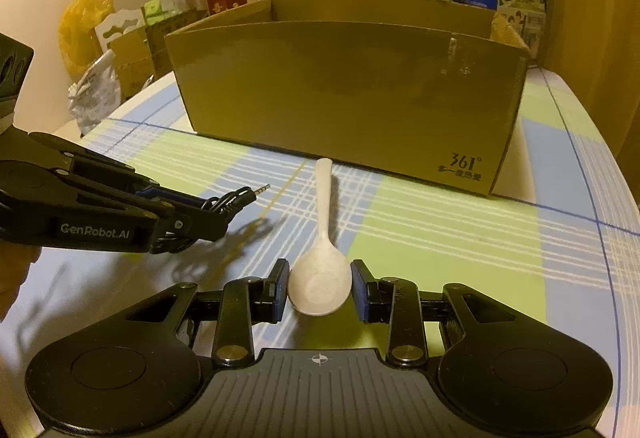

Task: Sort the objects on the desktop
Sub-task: 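Grasp the black cable with the left gripper while the right holds the spoon, then carry the cable with the left gripper over the box while the right carries the spoon there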

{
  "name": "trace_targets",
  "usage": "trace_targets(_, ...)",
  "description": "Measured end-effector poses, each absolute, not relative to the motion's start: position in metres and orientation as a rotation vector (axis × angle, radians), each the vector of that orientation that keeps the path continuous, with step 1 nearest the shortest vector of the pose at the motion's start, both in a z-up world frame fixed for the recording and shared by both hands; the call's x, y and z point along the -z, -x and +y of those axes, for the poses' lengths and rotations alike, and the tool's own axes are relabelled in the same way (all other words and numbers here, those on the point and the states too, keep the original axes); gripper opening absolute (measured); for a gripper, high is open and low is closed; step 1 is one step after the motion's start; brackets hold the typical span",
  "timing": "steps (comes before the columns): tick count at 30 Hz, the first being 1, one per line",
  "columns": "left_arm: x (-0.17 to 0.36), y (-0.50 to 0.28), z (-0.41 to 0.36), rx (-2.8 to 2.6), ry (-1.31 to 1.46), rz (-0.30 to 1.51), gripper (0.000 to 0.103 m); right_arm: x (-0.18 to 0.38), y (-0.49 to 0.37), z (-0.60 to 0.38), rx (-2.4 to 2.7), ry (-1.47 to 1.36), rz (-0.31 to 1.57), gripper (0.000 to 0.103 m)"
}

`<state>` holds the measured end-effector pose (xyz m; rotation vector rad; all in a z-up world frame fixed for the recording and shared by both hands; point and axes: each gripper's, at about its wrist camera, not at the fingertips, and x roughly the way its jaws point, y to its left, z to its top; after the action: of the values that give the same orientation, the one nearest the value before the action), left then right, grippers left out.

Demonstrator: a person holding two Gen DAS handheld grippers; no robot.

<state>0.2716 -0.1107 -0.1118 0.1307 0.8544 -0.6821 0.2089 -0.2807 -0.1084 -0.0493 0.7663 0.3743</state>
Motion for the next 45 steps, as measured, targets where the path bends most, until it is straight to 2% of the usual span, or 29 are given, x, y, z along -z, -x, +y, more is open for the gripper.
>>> trace_targets(15,0.083,-0.255,-0.1,0.653,-0.077,0.818,0.011,0.076,-0.168,-0.285,-0.299,-0.022,0.697,0.03)
trace_targets(33,0.001,-0.196,-0.078,0.567,0.025,0.723,0.011,-0.001,-0.114,-0.286,-0.246,-0.086,0.589,0.03)
trace_targets(45,-0.024,-0.177,-0.068,0.53,-0.015,0.7,0.011,-0.03,-0.105,-0.283,-0.254,-0.077,0.552,0.03)
